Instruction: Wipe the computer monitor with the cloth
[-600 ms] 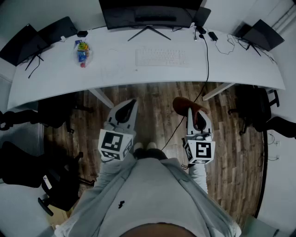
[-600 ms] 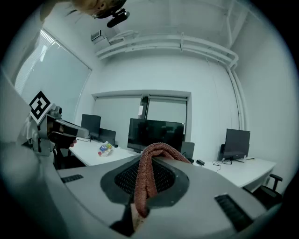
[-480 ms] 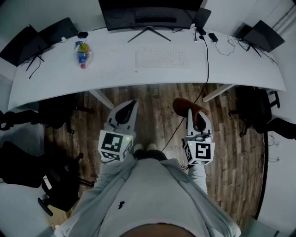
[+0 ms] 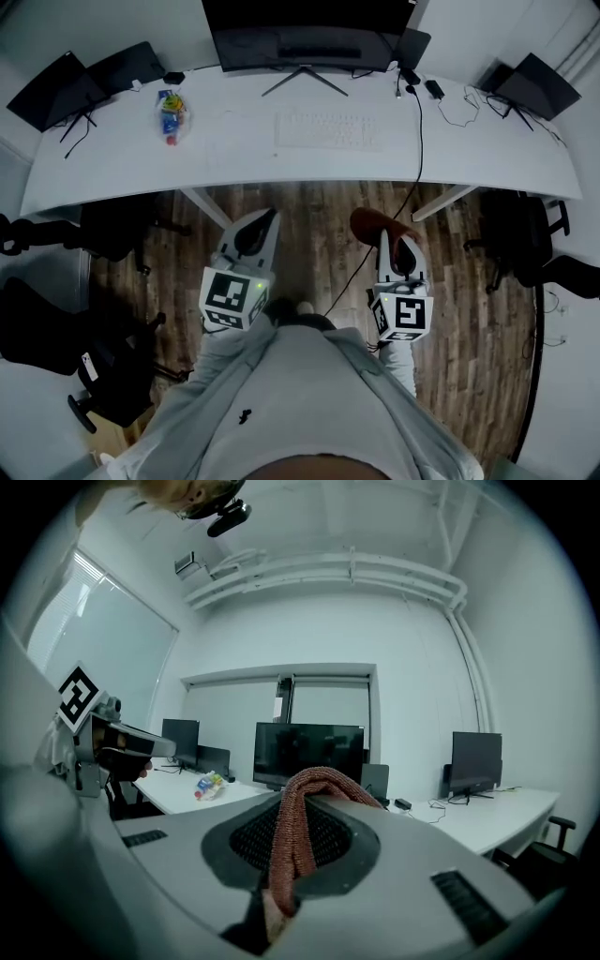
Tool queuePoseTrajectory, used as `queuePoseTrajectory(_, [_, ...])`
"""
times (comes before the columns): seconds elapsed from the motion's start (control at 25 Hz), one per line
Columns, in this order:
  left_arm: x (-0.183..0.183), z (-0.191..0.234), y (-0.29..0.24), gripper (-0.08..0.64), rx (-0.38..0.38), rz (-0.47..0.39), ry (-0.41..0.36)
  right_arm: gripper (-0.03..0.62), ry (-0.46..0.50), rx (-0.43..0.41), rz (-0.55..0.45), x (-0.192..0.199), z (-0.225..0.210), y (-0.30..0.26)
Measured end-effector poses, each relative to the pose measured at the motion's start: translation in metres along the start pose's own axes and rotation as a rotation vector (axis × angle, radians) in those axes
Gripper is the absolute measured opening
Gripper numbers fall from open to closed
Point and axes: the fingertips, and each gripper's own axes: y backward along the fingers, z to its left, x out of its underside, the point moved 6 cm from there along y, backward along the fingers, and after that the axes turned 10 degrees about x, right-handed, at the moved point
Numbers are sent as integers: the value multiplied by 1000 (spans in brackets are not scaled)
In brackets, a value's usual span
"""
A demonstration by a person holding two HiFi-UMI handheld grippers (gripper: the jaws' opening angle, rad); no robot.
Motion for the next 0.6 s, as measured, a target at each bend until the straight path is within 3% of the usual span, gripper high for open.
queuePoseTrajectory(0.6, [-3, 22, -30, 20, -26, 0, -3, 38, -17, -24, 20, 11, -9, -38])
